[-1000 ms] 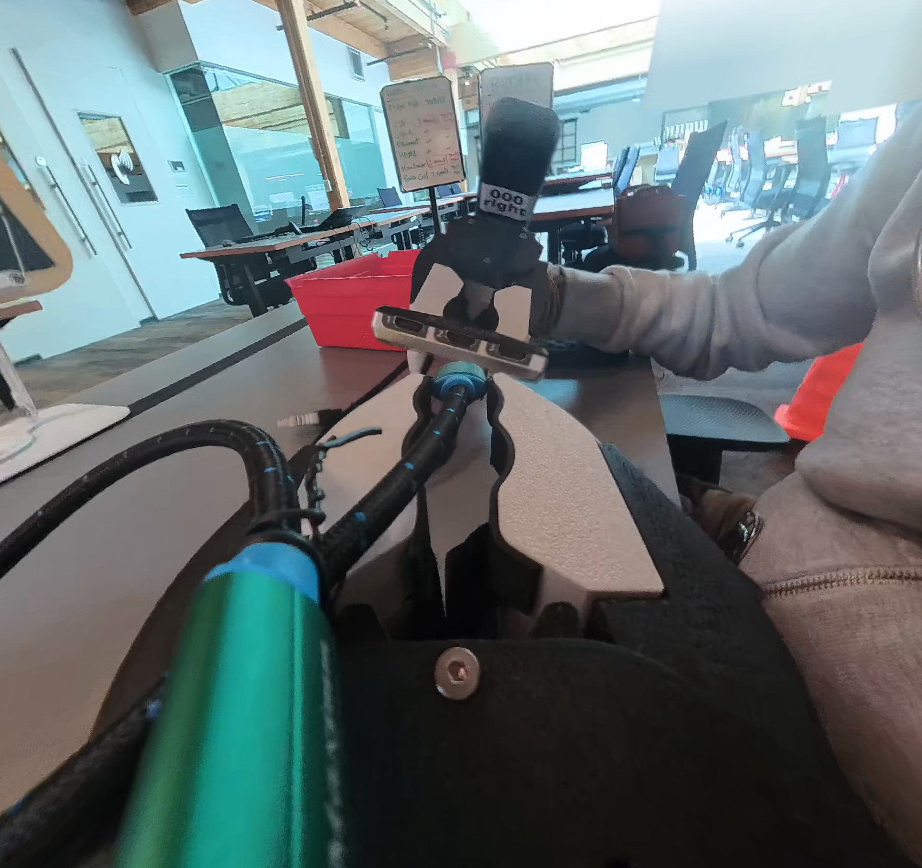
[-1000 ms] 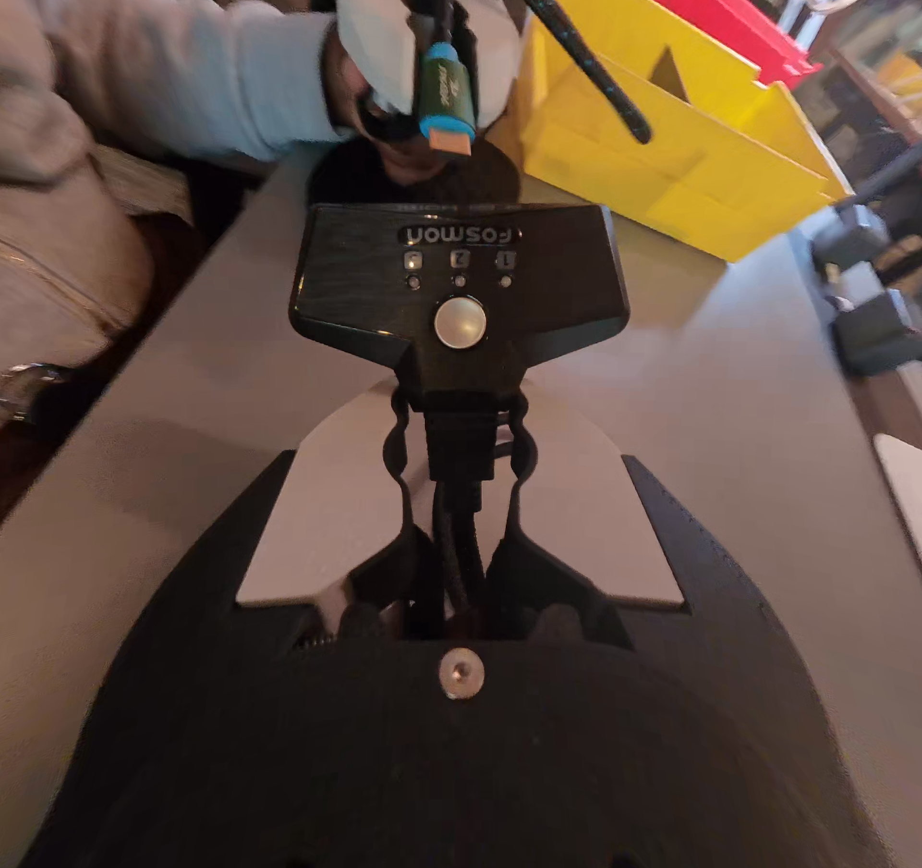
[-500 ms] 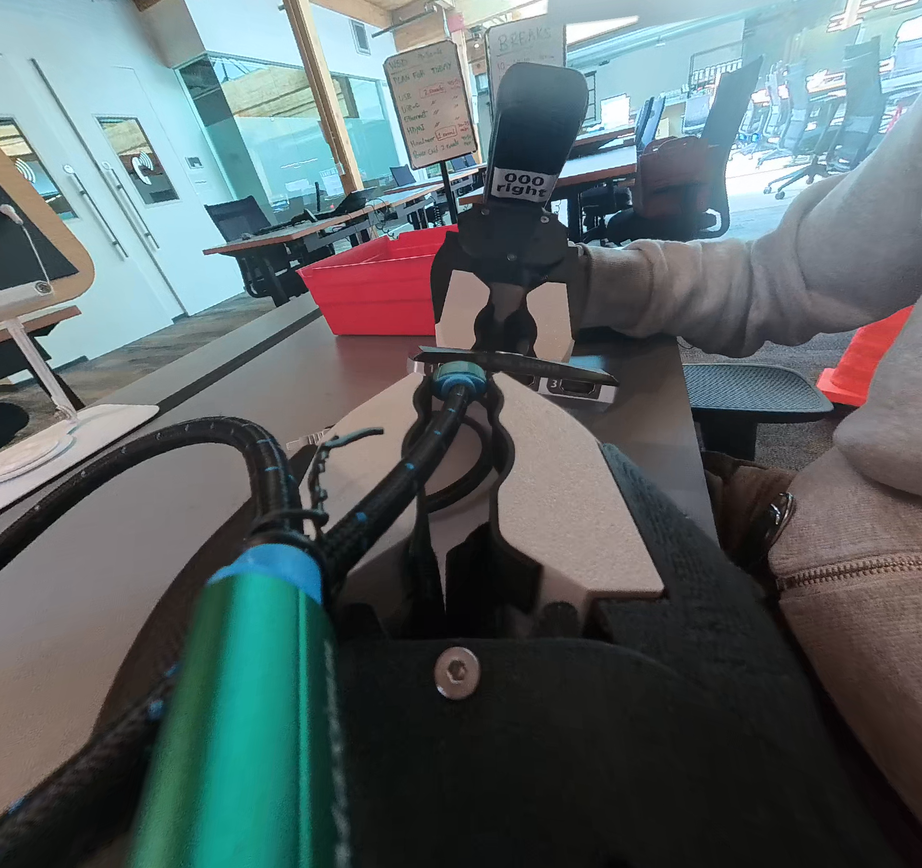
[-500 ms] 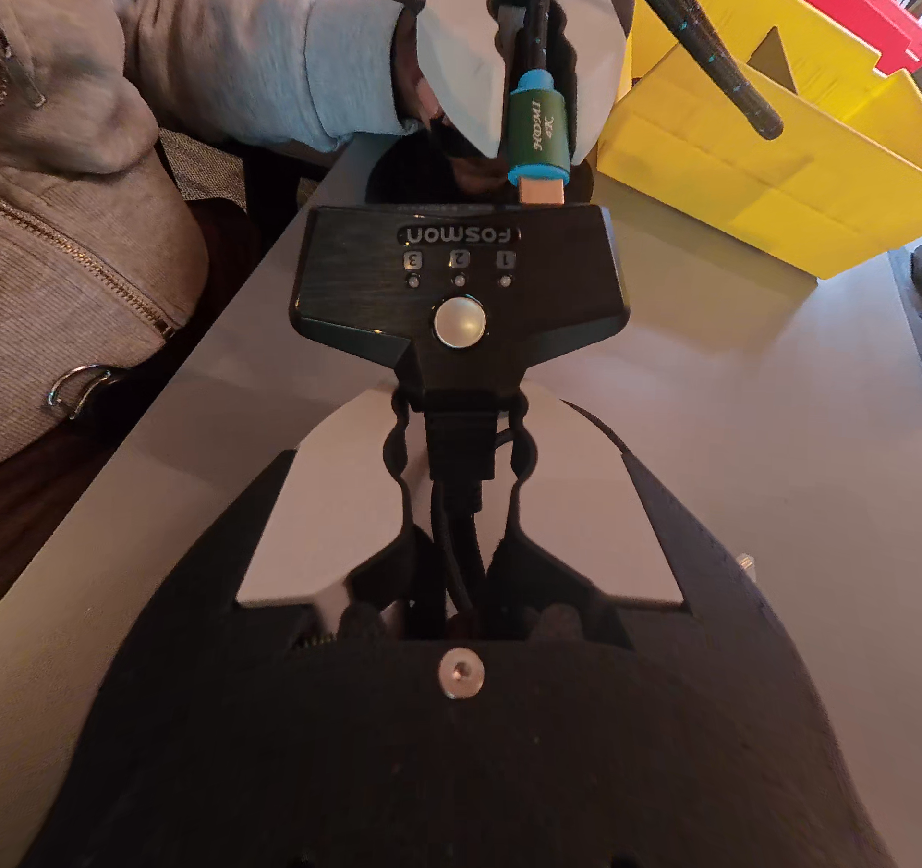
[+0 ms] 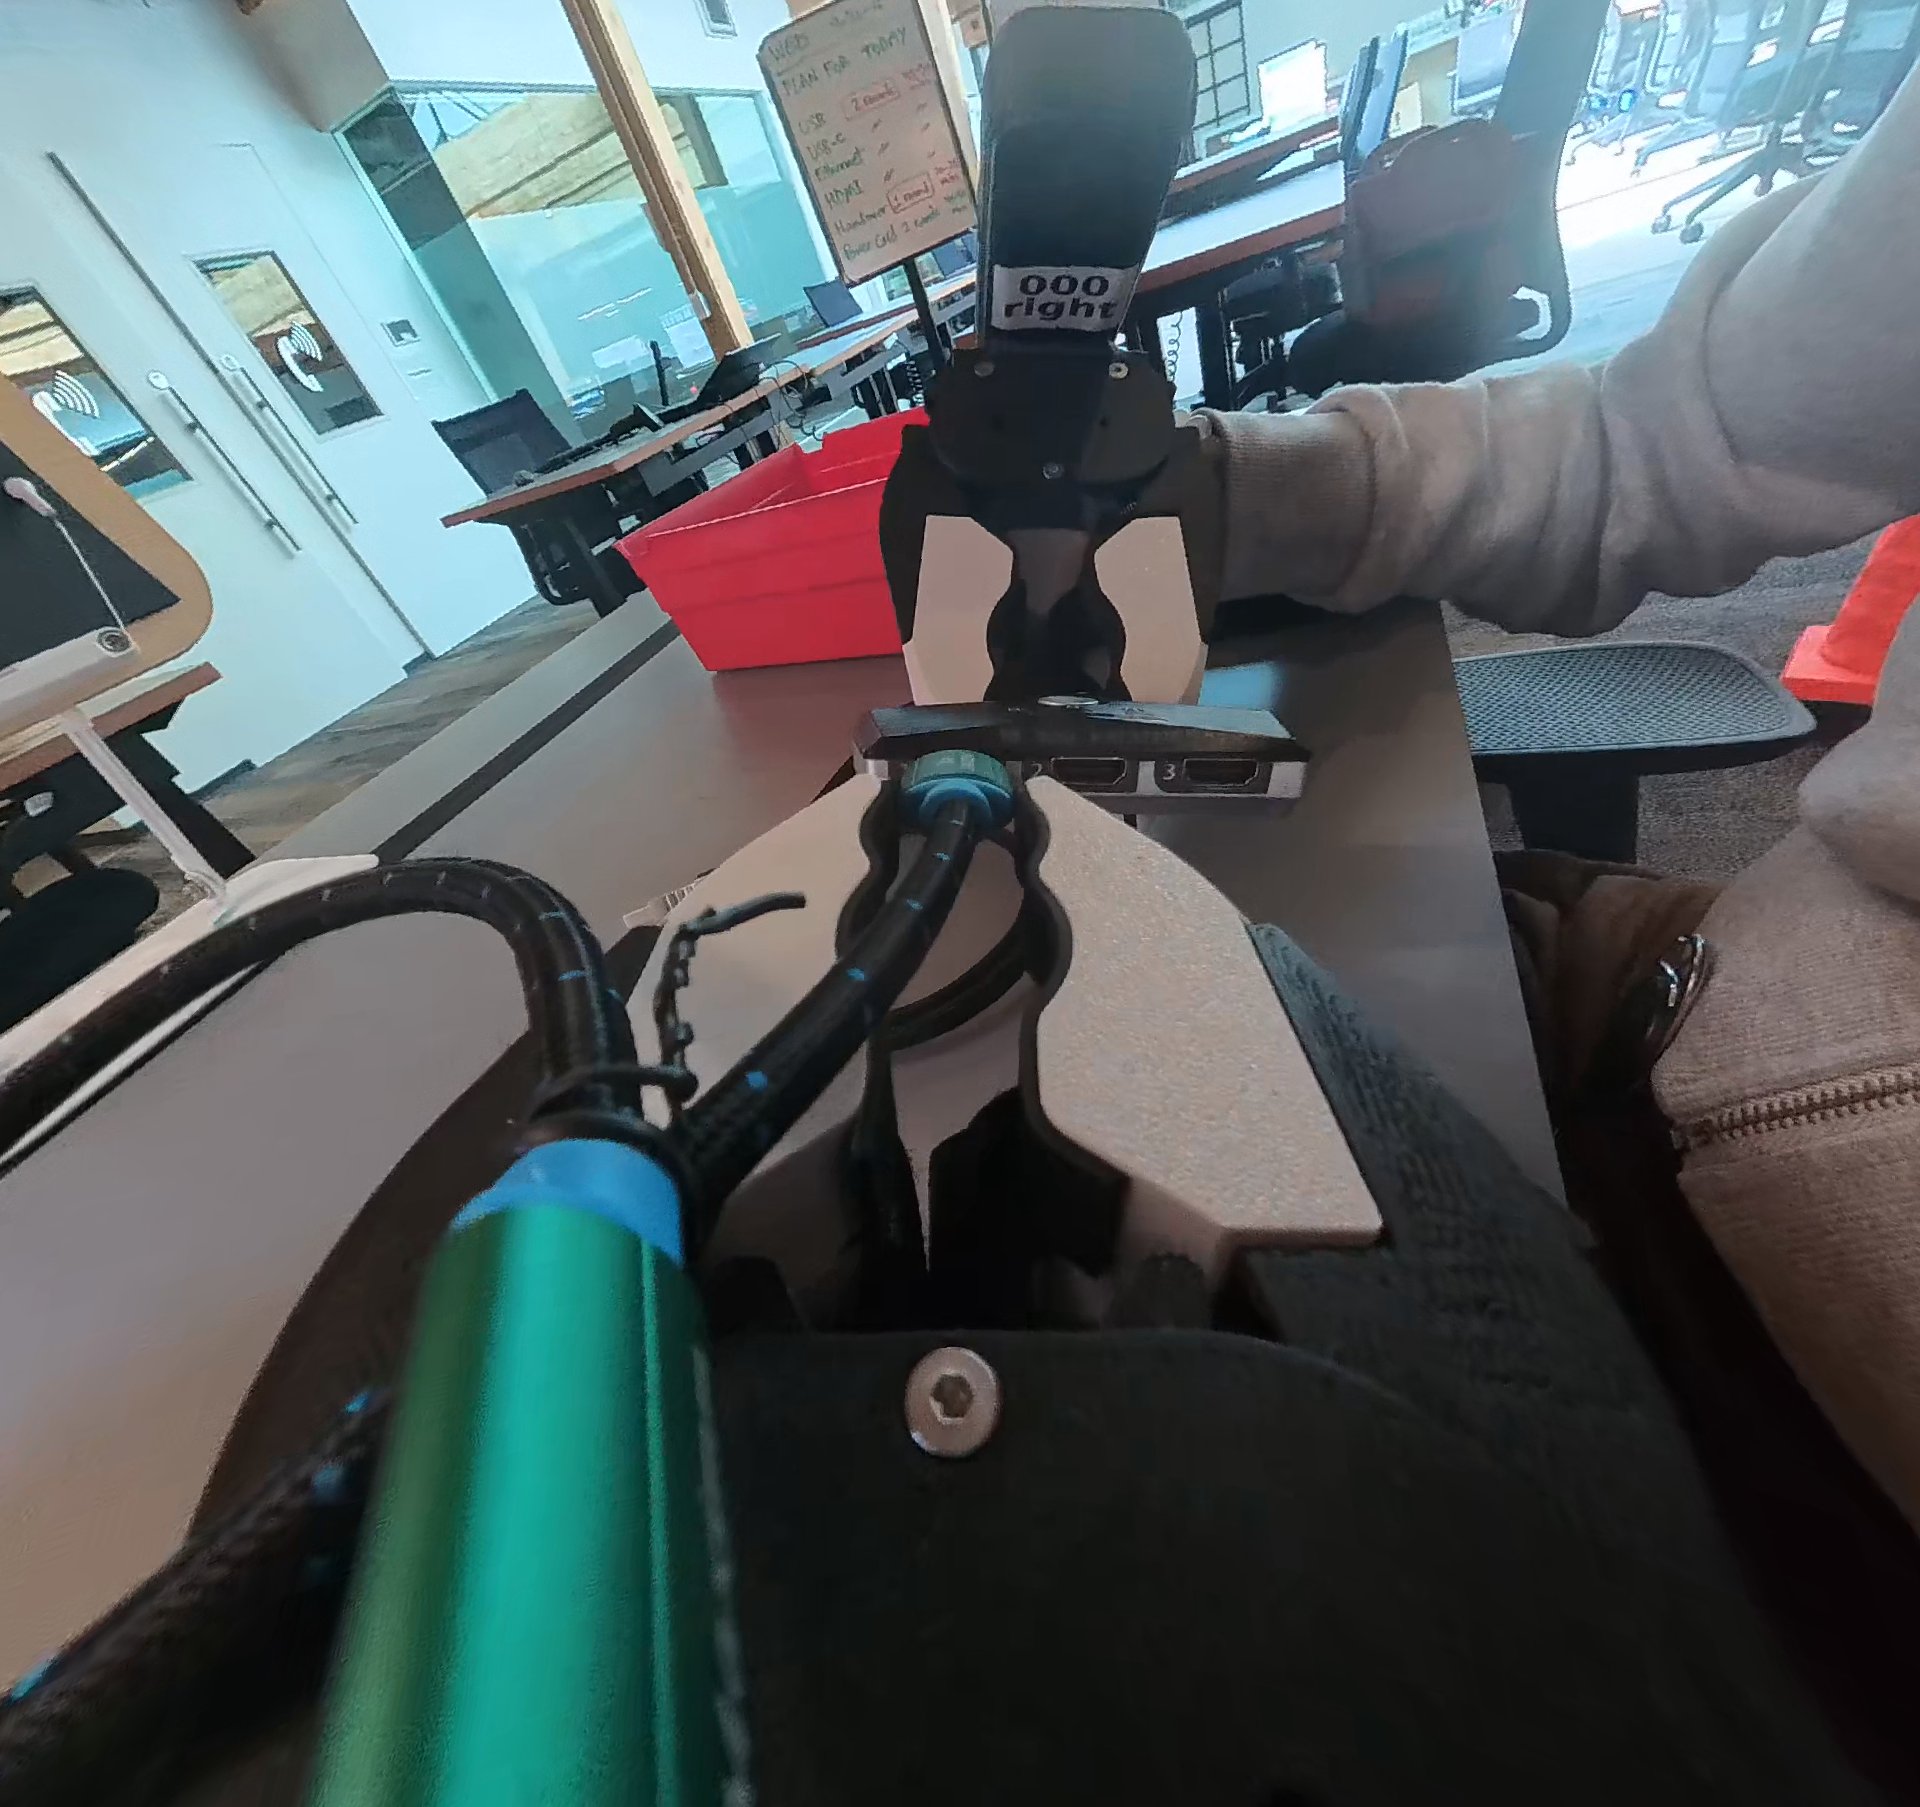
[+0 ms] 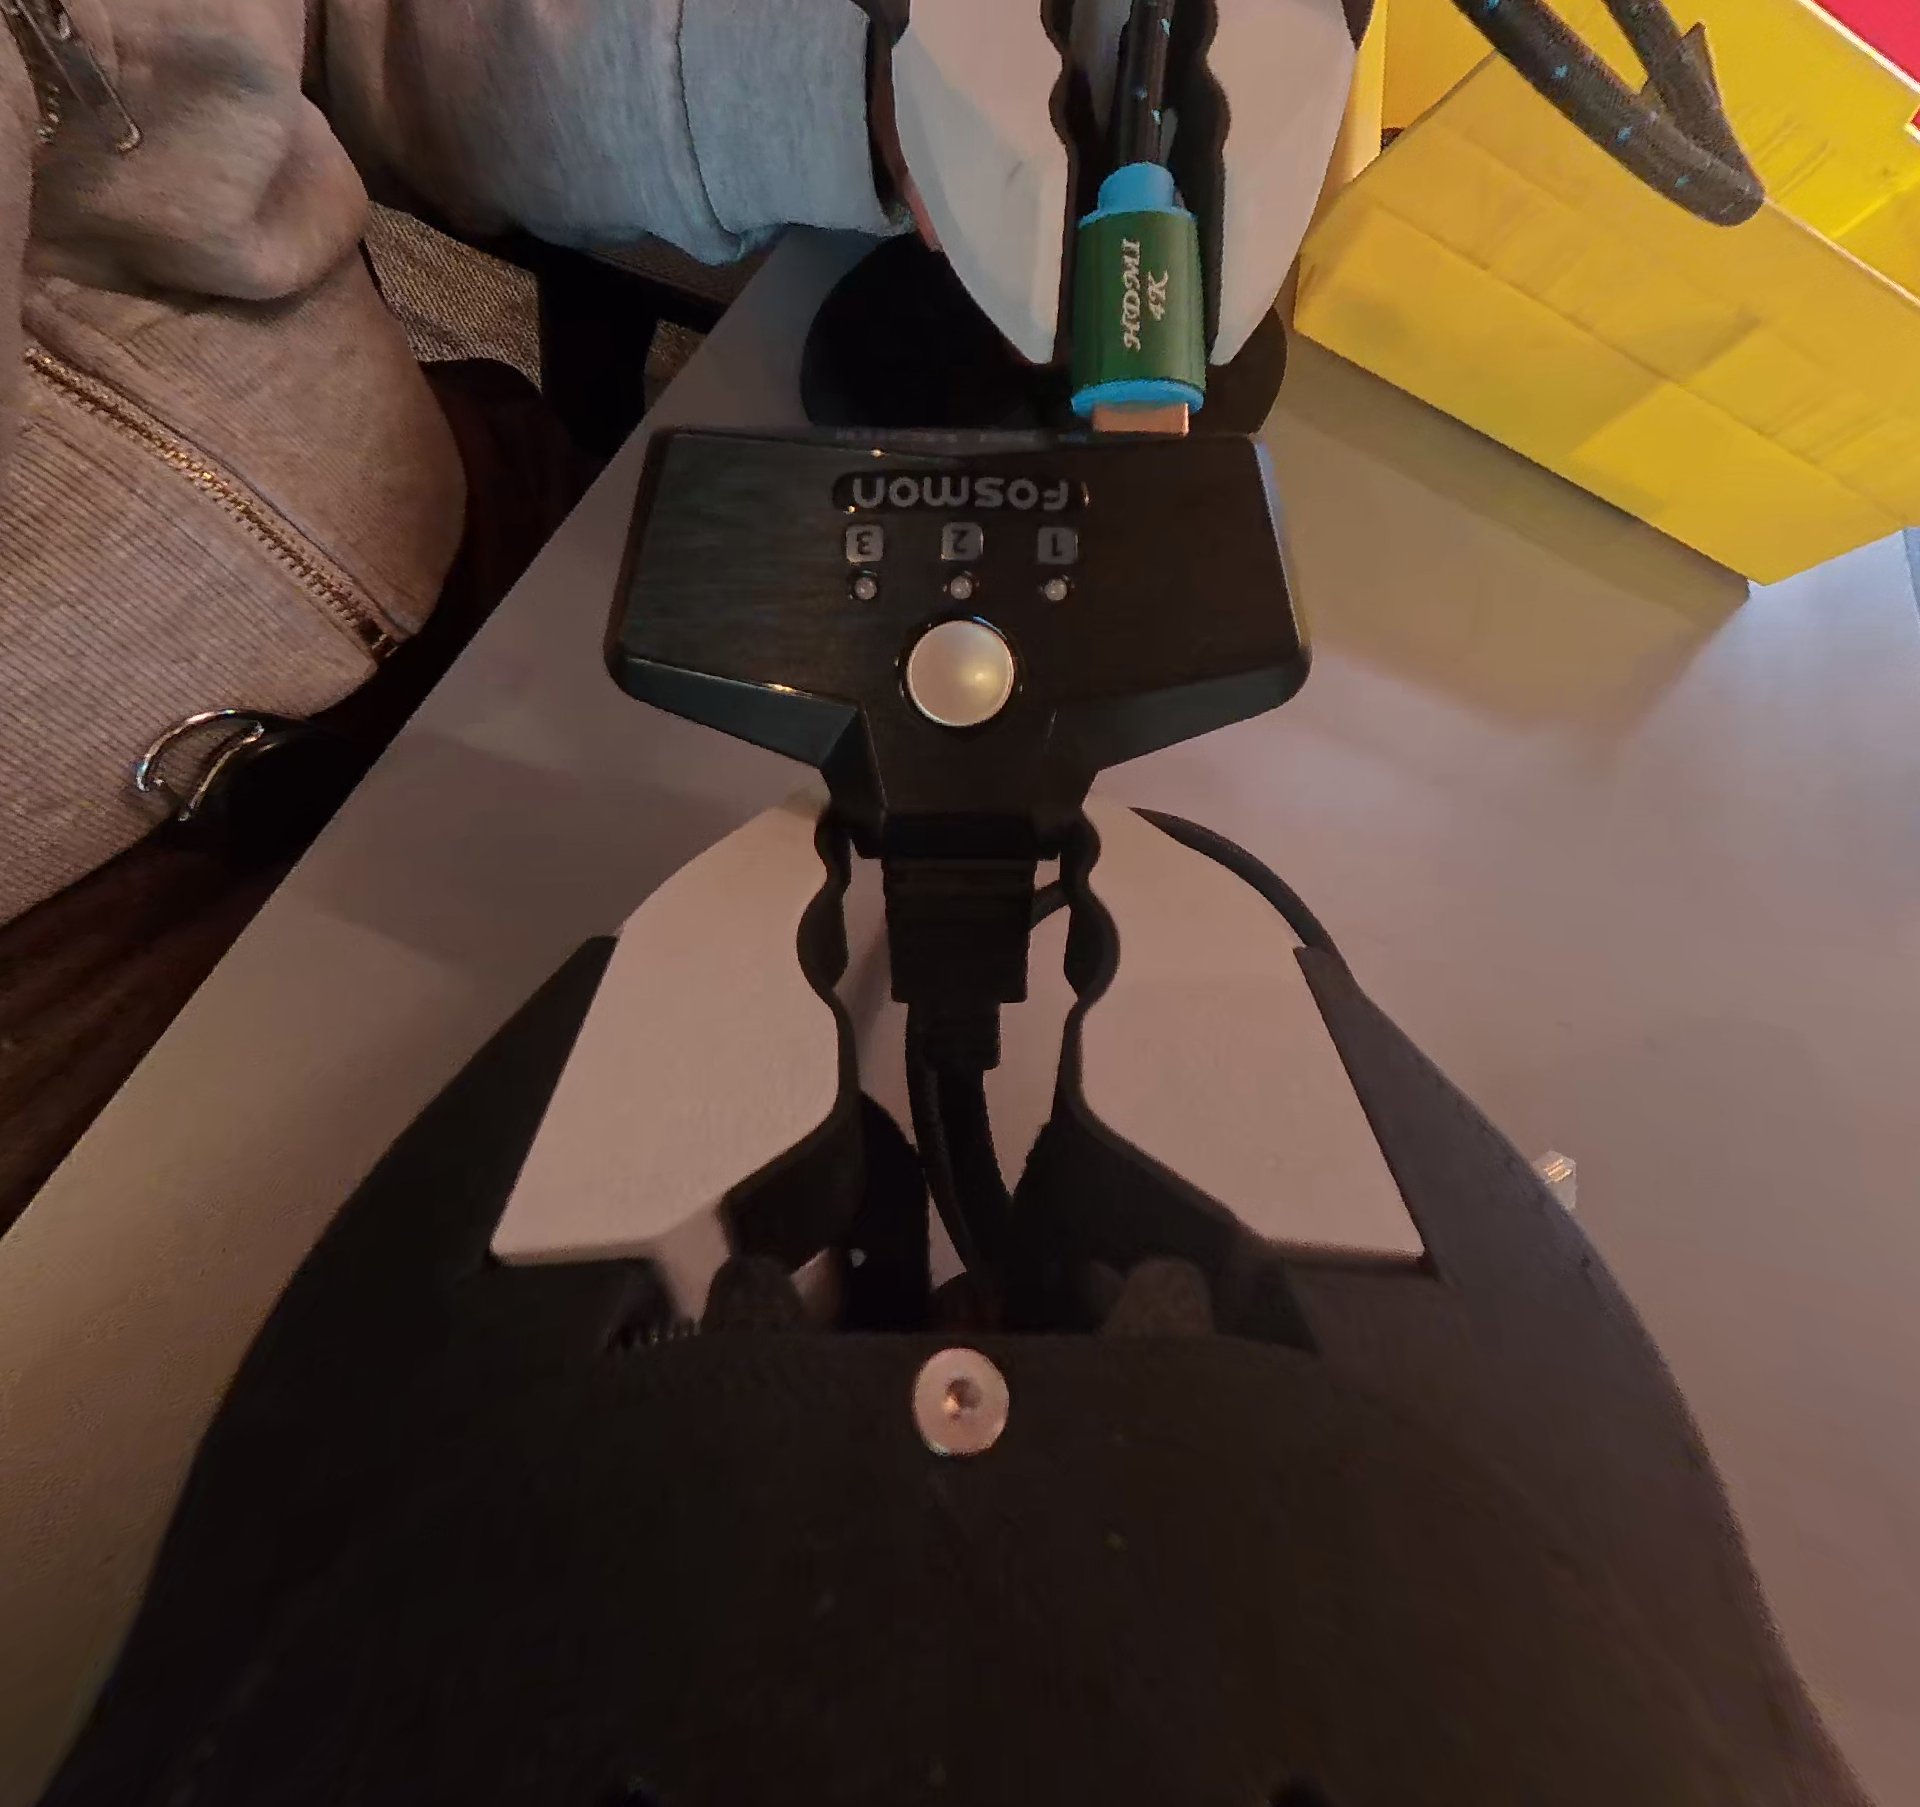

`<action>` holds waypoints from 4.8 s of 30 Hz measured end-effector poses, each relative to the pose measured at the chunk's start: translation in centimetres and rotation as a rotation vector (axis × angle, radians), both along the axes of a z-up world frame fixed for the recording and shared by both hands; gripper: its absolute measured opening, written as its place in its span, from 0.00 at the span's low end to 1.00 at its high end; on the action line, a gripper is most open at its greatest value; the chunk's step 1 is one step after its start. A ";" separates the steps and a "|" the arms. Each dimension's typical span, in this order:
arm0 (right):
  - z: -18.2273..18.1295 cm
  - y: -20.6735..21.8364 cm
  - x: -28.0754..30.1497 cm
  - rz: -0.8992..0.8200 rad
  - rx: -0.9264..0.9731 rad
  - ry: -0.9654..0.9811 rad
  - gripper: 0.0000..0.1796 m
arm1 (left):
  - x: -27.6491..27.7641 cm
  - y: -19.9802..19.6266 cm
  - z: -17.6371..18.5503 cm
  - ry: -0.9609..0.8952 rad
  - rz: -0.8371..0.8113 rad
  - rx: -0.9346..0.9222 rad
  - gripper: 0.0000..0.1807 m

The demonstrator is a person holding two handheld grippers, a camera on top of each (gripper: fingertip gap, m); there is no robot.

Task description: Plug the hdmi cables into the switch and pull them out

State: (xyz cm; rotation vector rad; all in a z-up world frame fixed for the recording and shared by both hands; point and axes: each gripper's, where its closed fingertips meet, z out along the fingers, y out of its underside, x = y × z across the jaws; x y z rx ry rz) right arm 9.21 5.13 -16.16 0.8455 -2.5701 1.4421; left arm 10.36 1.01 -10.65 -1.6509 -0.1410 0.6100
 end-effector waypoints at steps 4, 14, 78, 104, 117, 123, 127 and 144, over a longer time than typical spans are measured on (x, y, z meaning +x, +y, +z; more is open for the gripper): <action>-0.2 -0.1 0.5 0.021 0.016 0.001 0.22 | 0.0 0.1 0.0 -0.019 -0.015 0.001 0.12; -0.8 -0.5 1.6 0.073 0.038 0.008 0.22 | 0.4 -0.2 -1.2 -0.039 -0.036 -0.109 0.12; 8.7 -1.4 -5.4 -0.357 -0.606 -0.338 0.26 | -6.6 -31.9 0.3 -0.456 1.003 -0.300 0.17; 8.3 -1.5 -5.4 -0.371 -0.582 -0.204 0.24 | -9.5 -40.0 -0.5 -0.693 1.359 -0.576 0.03; 7.7 -1.9 -5.1 -0.354 -0.553 -0.207 0.25 | -6.5 -37.1 13.2 -0.059 1.453 -0.115 0.04; 7.7 -2.1 -4.4 -0.317 -0.554 -0.250 0.25 | -4.8 -33.1 13.4 -0.004 1.332 0.013 0.04; 7.3 -2.3 -4.2 -0.311 -0.535 -0.253 0.26 | -4.3 -29.0 13.1 0.015 1.199 0.080 0.04; 5.3 -7.7 0.1 -0.251 -0.504 -0.406 0.24 | -6.2 -6.9 6.7 -0.011 0.675 -0.015 0.04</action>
